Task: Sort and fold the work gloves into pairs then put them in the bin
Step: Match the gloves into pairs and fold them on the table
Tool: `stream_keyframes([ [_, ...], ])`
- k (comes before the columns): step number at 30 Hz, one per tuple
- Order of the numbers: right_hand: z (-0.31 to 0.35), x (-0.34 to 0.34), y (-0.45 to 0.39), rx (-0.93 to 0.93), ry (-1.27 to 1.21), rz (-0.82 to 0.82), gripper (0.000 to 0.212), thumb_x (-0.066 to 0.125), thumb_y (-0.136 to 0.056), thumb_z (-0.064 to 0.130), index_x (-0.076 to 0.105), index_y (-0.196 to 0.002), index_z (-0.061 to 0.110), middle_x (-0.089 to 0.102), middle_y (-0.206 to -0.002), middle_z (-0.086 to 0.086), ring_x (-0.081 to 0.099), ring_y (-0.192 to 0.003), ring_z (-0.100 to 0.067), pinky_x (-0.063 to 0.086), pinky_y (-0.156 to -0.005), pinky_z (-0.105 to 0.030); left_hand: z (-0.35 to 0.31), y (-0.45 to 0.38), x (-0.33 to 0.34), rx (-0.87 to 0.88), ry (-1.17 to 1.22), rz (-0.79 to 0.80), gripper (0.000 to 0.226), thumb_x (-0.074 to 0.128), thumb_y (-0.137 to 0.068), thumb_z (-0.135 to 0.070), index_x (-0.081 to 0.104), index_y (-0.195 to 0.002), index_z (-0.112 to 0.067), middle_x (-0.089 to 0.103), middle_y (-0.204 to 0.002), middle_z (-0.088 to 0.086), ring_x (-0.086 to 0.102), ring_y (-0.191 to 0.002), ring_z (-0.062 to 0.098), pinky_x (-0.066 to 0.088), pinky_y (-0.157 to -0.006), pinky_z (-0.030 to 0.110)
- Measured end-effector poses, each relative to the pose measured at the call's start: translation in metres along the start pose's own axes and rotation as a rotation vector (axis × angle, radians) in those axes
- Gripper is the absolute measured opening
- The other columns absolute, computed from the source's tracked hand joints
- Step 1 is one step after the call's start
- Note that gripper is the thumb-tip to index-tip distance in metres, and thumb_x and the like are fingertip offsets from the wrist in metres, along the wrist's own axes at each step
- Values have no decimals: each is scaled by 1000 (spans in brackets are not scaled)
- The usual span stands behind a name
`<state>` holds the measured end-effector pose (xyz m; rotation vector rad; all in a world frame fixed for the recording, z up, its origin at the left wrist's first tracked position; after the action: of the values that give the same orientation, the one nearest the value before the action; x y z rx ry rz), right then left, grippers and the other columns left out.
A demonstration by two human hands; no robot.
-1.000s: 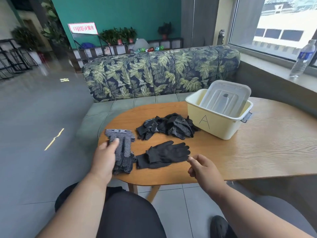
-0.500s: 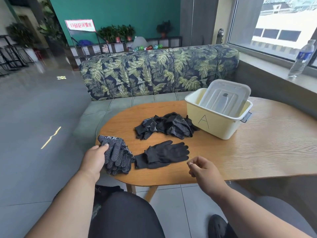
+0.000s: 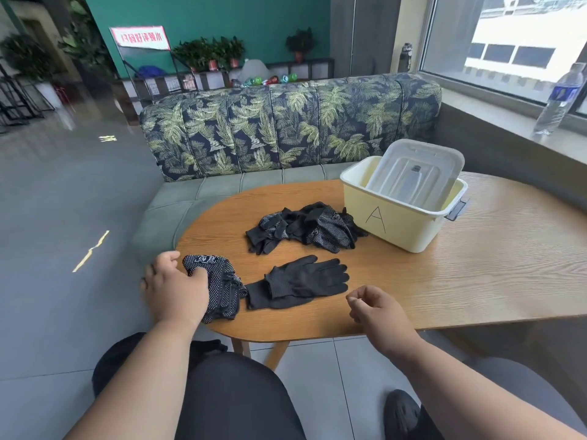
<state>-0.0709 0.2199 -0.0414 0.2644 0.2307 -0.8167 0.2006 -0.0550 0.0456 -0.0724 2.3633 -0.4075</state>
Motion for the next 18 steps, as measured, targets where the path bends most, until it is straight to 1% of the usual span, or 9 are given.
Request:
stream_keyframes([
  [2, -2, -1, -2, 8, -3, -5, 13, 62, -99, 20, 68, -88, 17, 65, -67, 7, 56, -64, -10, 44, -58, -22, -25, 15, -5, 180, -9, -55, 32, 68, -81, -13, 63, -113, -17, 66, -116, 6, 52, -114, 32, 38, -104, 44],
  [3, -3, -1, -3, 11, 0, -6, 13, 62, -99, 21, 68, -88, 17, 65, -67, 7, 56, -63, -10, 44, -58, -22, -38, 25, -1, 266, -22, -25, 27, 67, -82, -13, 65, -108, -19, 66, -112, 2, 53, -109, 30, 41, -101, 44],
  [6, -3, -1, -4, 13, 5, -8, 13, 62, -99, 22, 68, -88, 19, 66, -67, 7, 56, -63, -9, 45, -57, -21, -70, 63, 37, 428, -35, 267, 19, 62, -87, -20, 70, -103, -26, 64, -105, -8, 57, -104, 20, 49, -94, 38],
  [7, -3, -1, -4, 13, 8, -7, 13, 62, -99, 22, 68, -88, 19, 67, -68, 7, 56, -62, -8, 45, -56, -19, -73, 77, 55, 426, -35, 382, 21, 61, -89, -25, 71, -107, -27, 63, -109, -9, 59, -106, 19, 50, -94, 37],
  [9, -2, 0, -3, 12, 9, 1, 13, 62, -99, 22, 68, -89, 19, 67, -68, 7, 57, -63, -9, 46, -56, -19, -67, 98, 88, 307, -77, 595, 33, 57, -93, -39, 65, -125, -33, 57, -130, -6, 57, -119, 21, 49, -101, 36],
  [11, -1, -1, -1, 9, 7, 7, 13, 62, -99, 21, 68, -89, 19, 66, -67, 7, 56, -63, -10, 46, -56, -20, -53, 111, 113, 196, -208, 722, 49, 52, -95, -52, 52, -143, -41, 42, -153, -1, 43, -136, 28, 39, -112, 40],
  [13, 0, -4, 0, 8, 8, 3, 13, 62, -99, 21, 68, -88, 19, 65, -66, 8, 55, -63, -10, 45, -56, -21, -51, 116, 123, 209, -303, 729, 53, 48, -99, -51, 46, -150, -39, 38, -158, 3, 33, -141, 31, 29, -117, 40],
  [16, -2, -9, 0, 12, 21, -13, 13, 62, -99, 24, 68, -87, 22, 66, -67, 8, 57, -64, -10, 47, -61, -27, -57, 121, 127, 272, -295, 642, 53, 45, -103, -41, 43, -154, -27, 37, -158, 1, 27, -142, 29, 22, -119, 37],
  [18, -6, -12, -1, 25, 19, -24, 13, 63, -98, 26, 68, -86, 23, 67, -68, 8, 59, -67, -11, 49, -65, -30, -56, 125, 127, 297, -256, 571, 54, 46, -102, -37, 42, -154, -24, 33, -159, -1, 26, -142, 27, 19, -120, 36],
])
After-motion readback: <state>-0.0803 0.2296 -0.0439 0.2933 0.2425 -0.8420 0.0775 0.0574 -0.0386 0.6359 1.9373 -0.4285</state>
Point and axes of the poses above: each hand's wrist, its own y-axis away from the middle knuckle, its own x-axis out of the palm, z = x × y, the point moved 7 cm from there along -y, towards the middle knuckle
